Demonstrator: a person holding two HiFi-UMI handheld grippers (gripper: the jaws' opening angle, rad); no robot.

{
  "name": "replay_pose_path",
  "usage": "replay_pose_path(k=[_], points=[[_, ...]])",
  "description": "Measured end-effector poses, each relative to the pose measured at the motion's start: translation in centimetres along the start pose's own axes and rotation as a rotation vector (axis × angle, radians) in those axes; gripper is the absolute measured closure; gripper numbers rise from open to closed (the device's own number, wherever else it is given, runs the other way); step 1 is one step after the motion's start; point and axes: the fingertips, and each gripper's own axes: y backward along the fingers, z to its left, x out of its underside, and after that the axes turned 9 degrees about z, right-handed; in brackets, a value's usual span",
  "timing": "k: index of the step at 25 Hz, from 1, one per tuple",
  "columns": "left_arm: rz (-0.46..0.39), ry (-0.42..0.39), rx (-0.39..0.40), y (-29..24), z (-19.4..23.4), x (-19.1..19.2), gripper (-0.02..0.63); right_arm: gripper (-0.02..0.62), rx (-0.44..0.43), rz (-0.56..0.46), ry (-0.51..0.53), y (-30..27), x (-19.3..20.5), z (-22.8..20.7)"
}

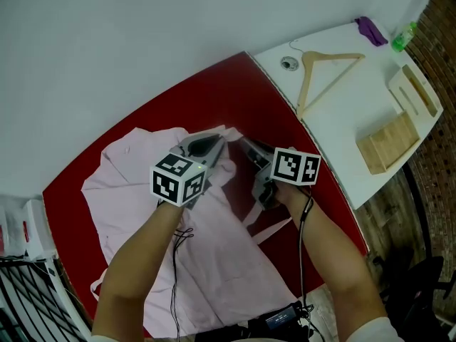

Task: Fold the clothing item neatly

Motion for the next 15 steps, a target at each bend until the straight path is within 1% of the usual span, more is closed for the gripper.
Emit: replay_pose_path(k=[4, 8, 11, 13, 14, 15], points=[[-0.023, 0.013, 0.012, 0.2, -0.2, -0.3, 0.589, 0.503, -0.046, -0.051, -0.135, 0.1, -0.1, -0.3], [-0.038, 0.003, 0.028, 0.5, -0.8, -0.4, 0.589, 0.485, -0.066, -0.086, -0.202, 0.0, -0.3, -0.5], [-0.046, -0.004, 0.042, 0.7, -1.2, -0.5, 0.589, 0.486, -0.057, -0.114, -0.236, 0.0, -0.5, -0.9], [-0.046, -0.005, 0.047, 0.8, -1.4, -0.5, 0.589, 0.489, -0.047, -0.118, -0.233, 0.0, -0.5, -1.0], [-0.045, -0.005, 0.048, 0.8, -1.4, -0.4, 0.589, 0.497, -0.046, -0.114, -0.223, -0.1, -0.5, -0.9], [-0.044, -0.004, 0.049, 0.8, -1.4, -0.4, 0.589, 0.536, -0.046, -0.113, -0.212, -0.1, -0.4, -0.8]])
